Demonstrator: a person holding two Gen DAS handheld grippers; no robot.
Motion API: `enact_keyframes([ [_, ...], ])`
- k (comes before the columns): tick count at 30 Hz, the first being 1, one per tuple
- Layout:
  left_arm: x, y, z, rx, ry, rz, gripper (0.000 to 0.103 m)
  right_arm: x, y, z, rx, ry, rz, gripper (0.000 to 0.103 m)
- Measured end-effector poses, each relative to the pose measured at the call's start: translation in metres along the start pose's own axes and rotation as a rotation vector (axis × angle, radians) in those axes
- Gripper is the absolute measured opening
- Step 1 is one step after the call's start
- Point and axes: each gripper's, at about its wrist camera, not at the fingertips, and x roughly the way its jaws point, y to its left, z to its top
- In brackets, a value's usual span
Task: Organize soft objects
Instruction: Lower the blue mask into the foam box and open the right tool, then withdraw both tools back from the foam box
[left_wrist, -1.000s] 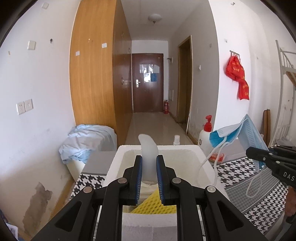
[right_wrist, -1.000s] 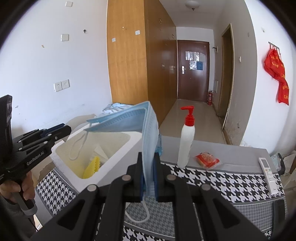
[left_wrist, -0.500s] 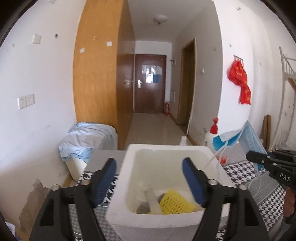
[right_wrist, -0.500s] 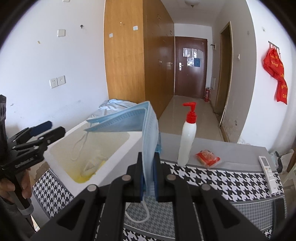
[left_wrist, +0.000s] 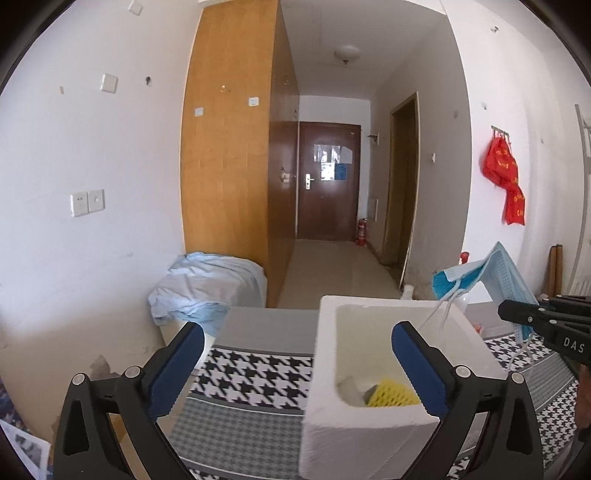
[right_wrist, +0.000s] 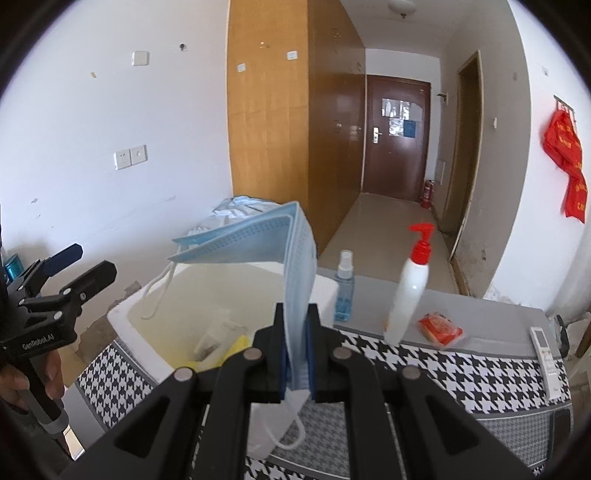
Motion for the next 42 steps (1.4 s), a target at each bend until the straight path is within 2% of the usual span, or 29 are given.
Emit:
enact_keyframes([
  [15, -0.018, 0.030, -0.006, -0.028, -0.024, 0.065, 0.102, 0.035, 0.023, 0.009, -0.023, 0.069, 0.040, 0.014],
  [16, -0.018, 0.029, -0.007, -0.026, -0.023, 0.065, 0.102, 0.039, 0.025, 0.010, -0.026, 0.076, 0.037, 0.026],
  [17, -0.018, 0.029, -0.007, -0.022, -0.022, 0.066, 0.102, 0.041, 0.027, 0.009, -0.032, 0.078, 0.034, 0.049],
  [19, -0.018, 0.028, -0.008, -0.020, -0.020, 0.069, 0.102, 0.042, 0.027, 0.007, -0.028, 0.076, 0.037, 0.069],
  [30, -0.035, 0.011, -0.010, -0.008, -0.024, 0.042, 0.102, 0.000, 0.026, -0.004, -0.017, 0.013, 0.051, 0.073],
  [36, -0.052, -0.007, -0.011, 0.011, -0.027, 0.033, 0.102, -0.036, 0.023, -0.012, 0.001, -0.061, 0.058, 0.090],
  [42, -0.071, -0.022, -0.013, 0.009, -0.040, 0.026, 0.102, -0.064, 0.014, -0.027, 0.025, -0.089, 0.047, 0.090],
])
